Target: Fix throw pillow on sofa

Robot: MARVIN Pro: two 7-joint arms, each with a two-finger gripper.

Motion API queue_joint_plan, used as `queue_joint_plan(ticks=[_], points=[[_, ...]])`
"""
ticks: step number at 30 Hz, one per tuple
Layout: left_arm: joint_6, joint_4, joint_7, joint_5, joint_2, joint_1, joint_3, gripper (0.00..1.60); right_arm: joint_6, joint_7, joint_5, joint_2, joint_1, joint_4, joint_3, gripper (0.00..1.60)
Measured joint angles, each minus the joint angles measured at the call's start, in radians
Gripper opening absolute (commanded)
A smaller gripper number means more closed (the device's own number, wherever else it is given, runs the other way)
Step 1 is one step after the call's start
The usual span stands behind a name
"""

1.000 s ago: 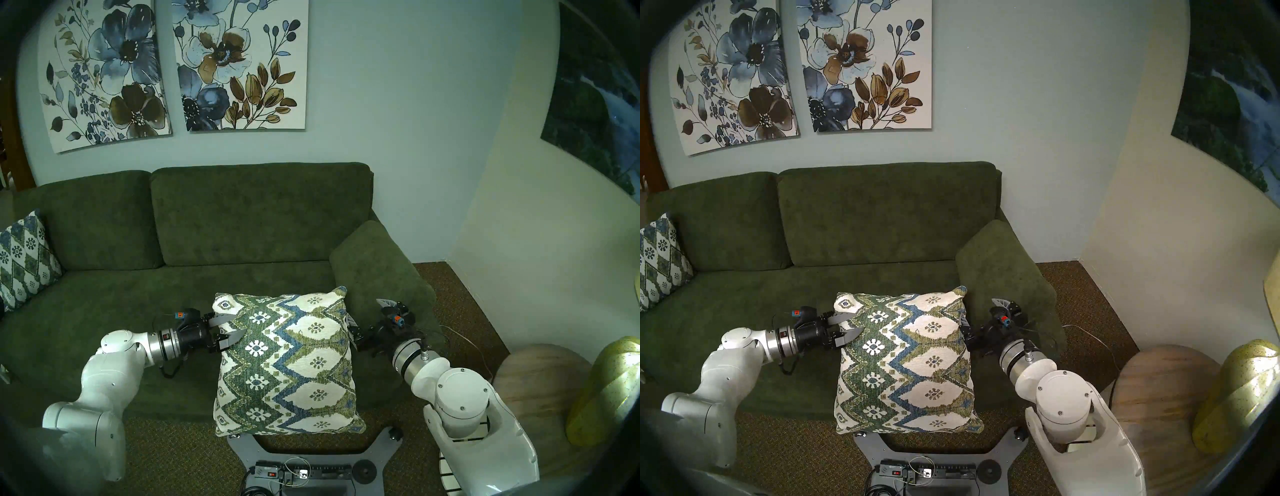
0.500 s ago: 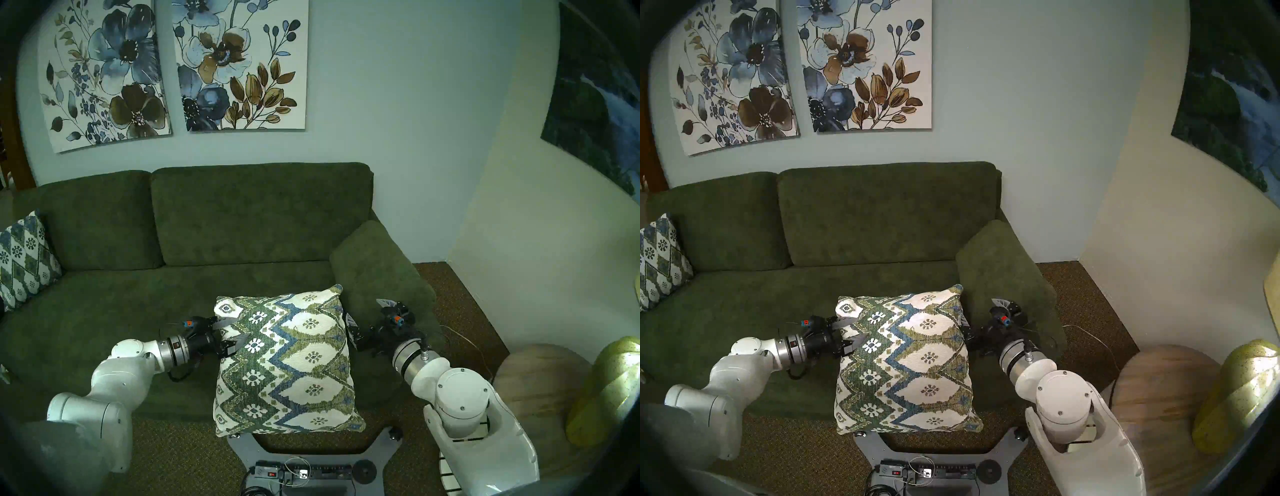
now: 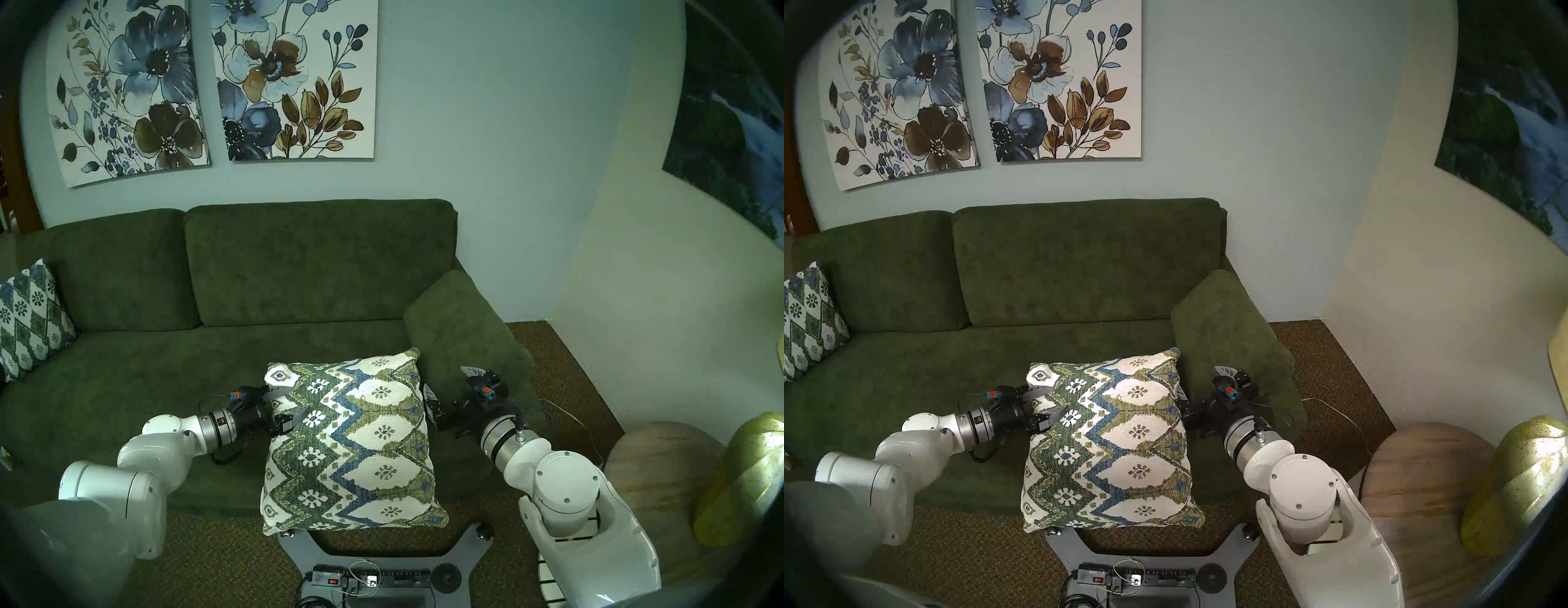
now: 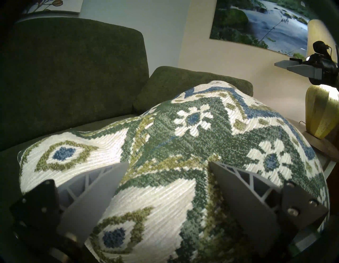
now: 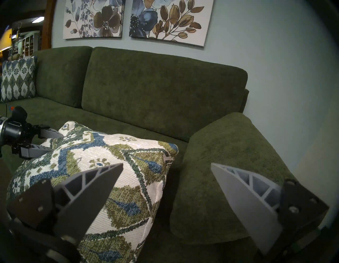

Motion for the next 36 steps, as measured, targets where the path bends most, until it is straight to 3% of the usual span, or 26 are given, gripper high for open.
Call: queue_joint_plan(ticks=[8, 15, 23, 36], points=[[-0.015, 0.029, -0.005, 0.000, 0.000, -0.018, 0.007, 1.60, 0.037, 0.081, 0.055, 0.012, 0.021, 0.036, -0.007, 1.60], [-0.023, 0.043, -0.007, 0.000, 0.000, -0.028, 0.011, 1.60, 0.034, 0.137, 0.113, -0.016, 0.081, 0.182, -0.040, 1.60], [-0.024, 0.052, -0.008, -0.001, 0.000, -0.032, 0.013, 1.60, 0.005, 0.235, 0.219, -0.055, 0.164, 0.353, -0.020, 1.60], [-0.023, 0.064, -0.010, -0.002, 0.000, -0.037, 0.016, 1.60, -0.072, 0.454, 0.364, -0.026, 0.260, 0.523, -0.043, 1.60]])
